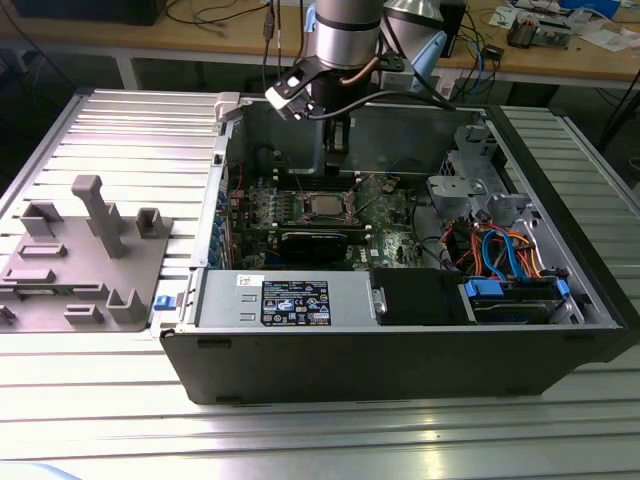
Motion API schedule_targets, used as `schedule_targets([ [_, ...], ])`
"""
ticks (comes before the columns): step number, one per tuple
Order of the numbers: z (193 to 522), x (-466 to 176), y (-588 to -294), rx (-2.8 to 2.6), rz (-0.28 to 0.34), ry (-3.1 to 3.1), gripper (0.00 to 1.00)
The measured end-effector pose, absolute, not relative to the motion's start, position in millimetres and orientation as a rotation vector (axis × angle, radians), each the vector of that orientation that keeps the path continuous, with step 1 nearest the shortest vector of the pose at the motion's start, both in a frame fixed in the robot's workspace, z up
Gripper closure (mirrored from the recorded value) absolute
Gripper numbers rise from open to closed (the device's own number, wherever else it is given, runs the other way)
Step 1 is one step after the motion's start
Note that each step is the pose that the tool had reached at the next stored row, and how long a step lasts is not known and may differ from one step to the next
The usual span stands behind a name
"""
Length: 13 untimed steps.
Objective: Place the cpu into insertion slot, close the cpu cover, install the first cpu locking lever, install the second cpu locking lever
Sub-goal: 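Close the cpu cover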
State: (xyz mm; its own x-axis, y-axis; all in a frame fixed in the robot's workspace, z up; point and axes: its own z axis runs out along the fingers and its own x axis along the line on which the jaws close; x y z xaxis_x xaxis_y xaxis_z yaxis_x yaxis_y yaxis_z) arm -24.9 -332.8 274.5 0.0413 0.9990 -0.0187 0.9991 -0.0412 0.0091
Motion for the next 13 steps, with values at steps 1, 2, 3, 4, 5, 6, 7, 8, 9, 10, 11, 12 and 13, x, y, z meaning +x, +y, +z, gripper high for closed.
schedule_targets([
  [1,274.5,-24.7,-332.8,2.253,-0.011,2.162,0.89],
  [2,274.5,-24.5,-332.8,2.253,-0.011,2.162,0.89],
  [3,274.5,-24.3,-332.8,2.253,-0.011,2.162,0.89],
  [4,274.5,-24.0,-332.8,2.253,-0.011,2.162,0.89],
  [5,274.5,-23.8,-332.8,2.253,-0.011,2.162,0.89],
  [6,274.5,-23.7,-332.8,2.253,-0.011,2.161,0.89],
  [7,274.5,-23.6,-332.8,2.253,-0.011,2.161,0.89],
  [8,274.5,-23.3,-332.8,2.253,-0.011,2.162,0.89],
  [9,274.5,-23.1,-332.8,2.253,-0.011,2.161,0.89],
  [10,274.5,-22.9,-332.8,2.253,-0.011,2.161,0.89],
  [11,274.5,-22.6,-332.8,2.253,-0.011,2.162,0.89],
  [12,274.5,-22.4,-332.8,2.253,-0.011,2.162,0.89],
  [13,274.5,-22.0,-332.8,2.253,-0.011,2.162,0.89],
])
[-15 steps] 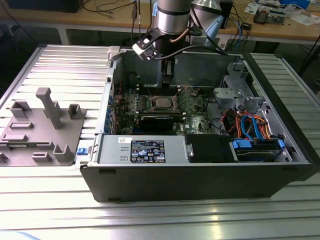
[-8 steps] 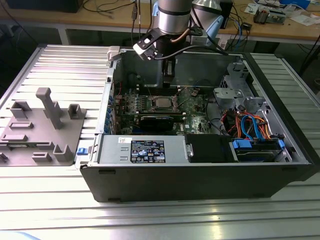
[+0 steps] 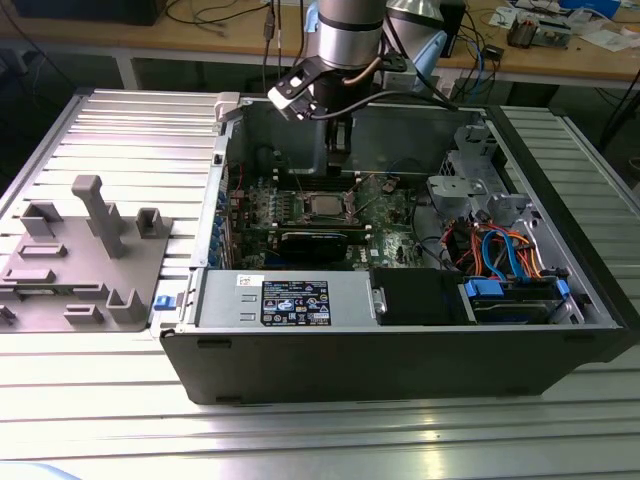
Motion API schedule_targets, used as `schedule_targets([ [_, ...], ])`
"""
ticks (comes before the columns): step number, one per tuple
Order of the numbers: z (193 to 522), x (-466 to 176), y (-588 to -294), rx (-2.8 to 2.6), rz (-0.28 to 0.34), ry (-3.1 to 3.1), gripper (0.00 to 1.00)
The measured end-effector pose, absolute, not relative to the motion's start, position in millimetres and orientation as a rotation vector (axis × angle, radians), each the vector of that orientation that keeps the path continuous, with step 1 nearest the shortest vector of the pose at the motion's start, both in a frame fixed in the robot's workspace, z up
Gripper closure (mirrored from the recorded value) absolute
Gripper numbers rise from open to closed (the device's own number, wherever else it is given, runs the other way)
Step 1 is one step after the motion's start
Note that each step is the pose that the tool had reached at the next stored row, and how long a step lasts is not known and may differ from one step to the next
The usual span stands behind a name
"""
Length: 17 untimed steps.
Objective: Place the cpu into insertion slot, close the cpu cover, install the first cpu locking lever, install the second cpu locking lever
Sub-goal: 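Close the cpu cover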
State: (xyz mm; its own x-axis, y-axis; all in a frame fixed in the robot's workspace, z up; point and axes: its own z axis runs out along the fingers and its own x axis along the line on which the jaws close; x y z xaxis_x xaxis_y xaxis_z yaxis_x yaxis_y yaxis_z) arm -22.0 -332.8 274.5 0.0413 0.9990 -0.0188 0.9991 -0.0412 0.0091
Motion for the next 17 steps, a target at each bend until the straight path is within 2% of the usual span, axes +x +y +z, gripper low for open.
schedule_targets([
  [17,274,-12,-333,2.253,-0.012,2.162,0.89],
])
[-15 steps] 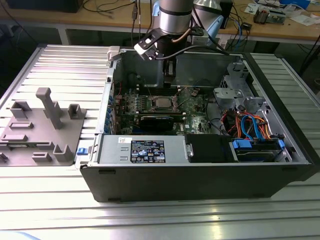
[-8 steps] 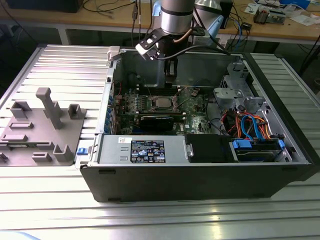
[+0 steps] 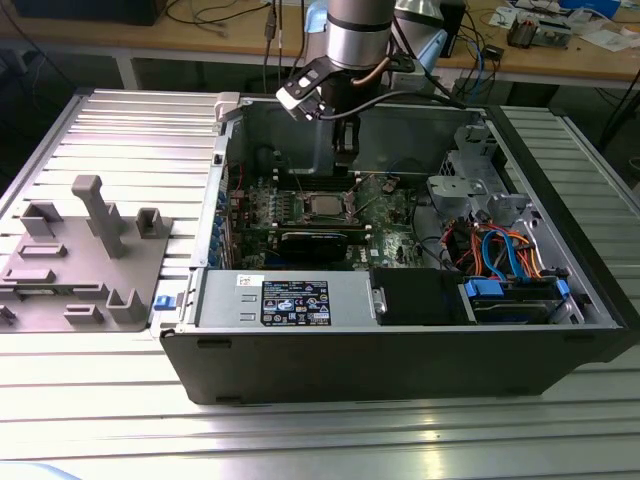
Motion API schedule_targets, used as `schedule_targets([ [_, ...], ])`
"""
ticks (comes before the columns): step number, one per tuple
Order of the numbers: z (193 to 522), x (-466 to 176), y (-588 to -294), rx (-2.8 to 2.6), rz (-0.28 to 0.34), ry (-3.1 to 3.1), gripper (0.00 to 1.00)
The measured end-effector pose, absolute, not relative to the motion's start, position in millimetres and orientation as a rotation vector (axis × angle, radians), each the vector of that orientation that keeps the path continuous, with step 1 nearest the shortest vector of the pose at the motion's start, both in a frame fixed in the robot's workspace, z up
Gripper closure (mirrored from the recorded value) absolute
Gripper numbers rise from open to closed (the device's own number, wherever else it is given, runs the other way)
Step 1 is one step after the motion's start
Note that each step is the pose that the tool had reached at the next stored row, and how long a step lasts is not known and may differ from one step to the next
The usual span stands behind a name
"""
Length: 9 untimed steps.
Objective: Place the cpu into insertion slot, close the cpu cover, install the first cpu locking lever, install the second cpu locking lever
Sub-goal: 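Close the cpu cover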
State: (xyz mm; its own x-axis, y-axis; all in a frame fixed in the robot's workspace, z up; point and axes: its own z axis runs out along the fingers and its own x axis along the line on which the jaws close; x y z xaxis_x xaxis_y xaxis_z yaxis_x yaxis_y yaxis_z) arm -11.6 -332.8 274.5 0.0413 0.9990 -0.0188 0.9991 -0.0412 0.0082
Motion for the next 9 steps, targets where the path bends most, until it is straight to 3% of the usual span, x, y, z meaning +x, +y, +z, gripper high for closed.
schedule_targets([
  [9,274.5,-7.5,-332.8,2.253,-0.013,2.162,0.89],
])
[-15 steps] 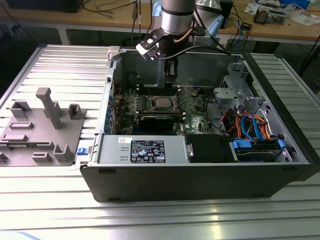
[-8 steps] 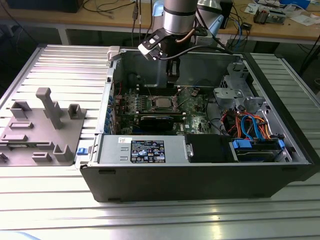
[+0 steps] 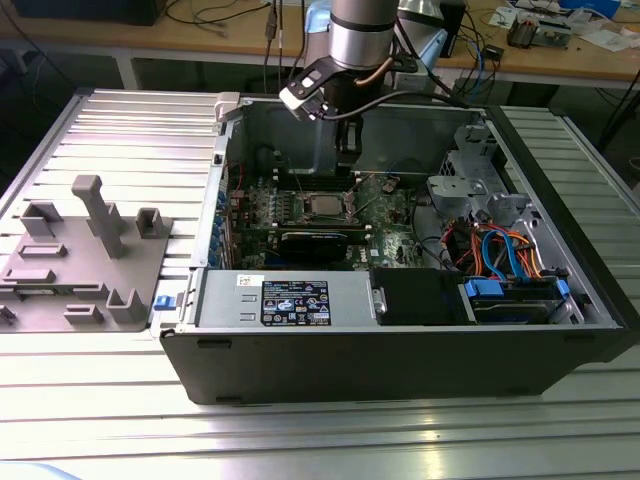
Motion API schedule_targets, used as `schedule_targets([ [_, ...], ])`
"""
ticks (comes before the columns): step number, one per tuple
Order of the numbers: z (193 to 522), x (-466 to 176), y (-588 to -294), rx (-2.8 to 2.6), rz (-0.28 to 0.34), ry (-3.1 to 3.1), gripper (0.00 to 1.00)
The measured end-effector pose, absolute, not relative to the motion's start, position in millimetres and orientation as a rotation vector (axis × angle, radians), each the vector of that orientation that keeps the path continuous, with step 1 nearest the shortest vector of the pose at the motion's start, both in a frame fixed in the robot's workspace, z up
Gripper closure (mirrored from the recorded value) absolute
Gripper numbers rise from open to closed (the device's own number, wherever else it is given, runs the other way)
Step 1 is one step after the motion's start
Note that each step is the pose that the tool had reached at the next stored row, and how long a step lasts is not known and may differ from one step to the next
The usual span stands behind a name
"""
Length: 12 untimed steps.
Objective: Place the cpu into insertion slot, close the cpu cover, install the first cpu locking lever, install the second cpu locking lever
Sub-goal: 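Close the cpu cover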
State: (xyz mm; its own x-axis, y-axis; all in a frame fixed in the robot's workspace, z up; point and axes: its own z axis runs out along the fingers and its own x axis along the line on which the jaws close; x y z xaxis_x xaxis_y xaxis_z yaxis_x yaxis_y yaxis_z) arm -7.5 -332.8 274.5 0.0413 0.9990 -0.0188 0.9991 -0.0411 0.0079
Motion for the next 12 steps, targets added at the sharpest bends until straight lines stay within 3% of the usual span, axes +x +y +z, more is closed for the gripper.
schedule_targets([
  [12,274.5,-4.4,-332.8,2.253,-0.013,2.162,0.89],
])
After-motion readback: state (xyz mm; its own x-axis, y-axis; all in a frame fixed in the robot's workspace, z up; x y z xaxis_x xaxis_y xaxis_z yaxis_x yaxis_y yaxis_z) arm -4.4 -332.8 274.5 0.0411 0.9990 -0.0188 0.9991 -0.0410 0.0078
